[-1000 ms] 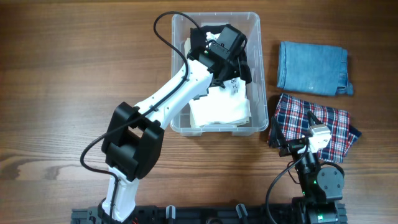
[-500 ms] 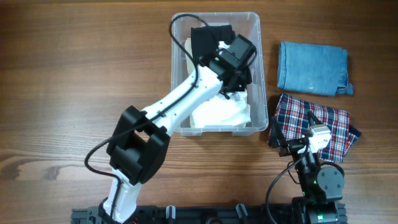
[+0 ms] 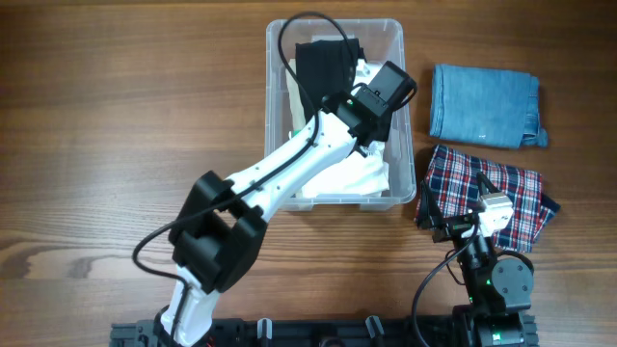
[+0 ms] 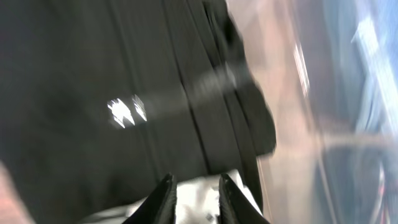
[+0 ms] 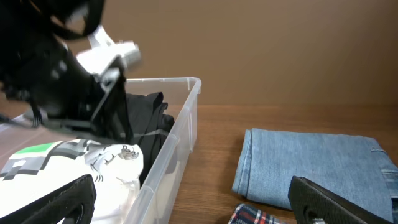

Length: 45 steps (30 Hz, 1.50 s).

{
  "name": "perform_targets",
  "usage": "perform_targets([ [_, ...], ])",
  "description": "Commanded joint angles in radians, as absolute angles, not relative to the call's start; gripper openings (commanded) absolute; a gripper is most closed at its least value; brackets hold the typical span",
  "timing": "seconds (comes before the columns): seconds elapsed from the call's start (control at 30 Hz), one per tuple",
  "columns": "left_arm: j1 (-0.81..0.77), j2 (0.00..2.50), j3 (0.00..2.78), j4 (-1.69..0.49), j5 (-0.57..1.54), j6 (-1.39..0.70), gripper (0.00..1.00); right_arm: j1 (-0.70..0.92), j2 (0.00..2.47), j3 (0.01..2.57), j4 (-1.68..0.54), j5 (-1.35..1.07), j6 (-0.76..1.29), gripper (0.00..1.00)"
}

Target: Pack container

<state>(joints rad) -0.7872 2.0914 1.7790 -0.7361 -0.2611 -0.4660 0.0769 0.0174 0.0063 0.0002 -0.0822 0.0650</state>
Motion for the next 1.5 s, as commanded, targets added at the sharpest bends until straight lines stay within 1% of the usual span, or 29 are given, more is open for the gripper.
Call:
perform_targets([
  [0.0, -0.784, 1.919, 1.788, -0.707, -0.402, -0.456, 0.28, 0.073, 0.012, 0.005, 0.006, -0.091, 0.055, 1.0],
  [0.1, -0.786, 1.837, 1.788, -0.776, -0.379, -0.5, 0.28, 0.073, 0.012, 0.005, 0.005, -0.091, 0.055, 1.0],
  [0.13, -0.786, 1.829, 1.788, -0.811, -0.362, -0.533, 0.24, 0.073, 0.012, 0.005, 0.006, -0.091, 0.055, 1.0],
  [0.17, -0.786, 1.827, 1.788, -0.843, -0.337, -0.557, 0.18, 0.073, 0.012, 0.005, 0.005, -0.091, 0.055, 1.0],
  [0.2, -0.786, 1.828, 1.788, -0.875, -0.307, -0.574, 0.09, 0.073, 0.012, 0.005, 0.006, -0.091, 0.055, 1.0],
  [0.23, -0.786, 1.84, 1.783, -0.923, -0.25, -0.593, 0.04, 0.073, 0.012, 0.005, 0.006, -0.091, 0.055, 1.0],
  [0.37, -0.786, 1.889, 1.746, -0.953, -0.178, -0.62, 0.04, 0.073, 0.012, 0.005, 0.006, -0.091, 0.055, 1.0],
  [0.53, -0.781, 1.975, 1.676, -0.95, -0.175, -0.694, 0.04, 0.073, 0.012, 0.005, 0.006, -0.091, 0.055, 1.0],
  [0.83, -0.781, 2.152, 1.617, -0.821, -0.176, -0.693, 0.06, 0.073, 0.012, 0.005, 0.006, -0.091, 0.055, 1.0],
  [1.0, -0.781, 2.135, 1.621, -0.808, -0.176, -0.692, 0.04, 0.073, 0.012, 0.005, 0.006, -0.091, 0.055, 1.0],
  [1.17, -0.781, 1.997, 1.624, -0.821, -0.176, -0.689, 0.04, 0.073, 0.012, 0.005, 0.006, -0.091, 0.055, 1.0],
  [1.27, -0.781, 1.886, 1.624, -0.828, -0.202, -0.689, 0.1, 0.073, 0.012, 0.005, 0.006, -0.091, 0.055, 1.0],
  [1.33, -0.779, 1.808, 1.624, -0.835, -0.267, -0.689, 0.21, 0.073, 0.012, 0.005, 0.006, -0.091, 0.055, 1.0],
  [1.37, -0.775, 1.77, 1.624, -0.84, -0.301, -0.689, 0.29, 0.073, 0.012, 0.005, 0.006, -0.091, 0.055, 1.0],
  [1.4, -0.764, 1.722, 1.624, -0.848, -0.339, -0.689, 0.49, 0.073, 0.012, 0.005, 0.005, -0.091, 0.055, 1.0],
  [1.47, -0.725, 1.638, 1.624, -0.872, -0.409, -0.689, 0.77, 0.073, 0.012, 0.005, 0.006, -0.091, 0.055, 1.0],
])
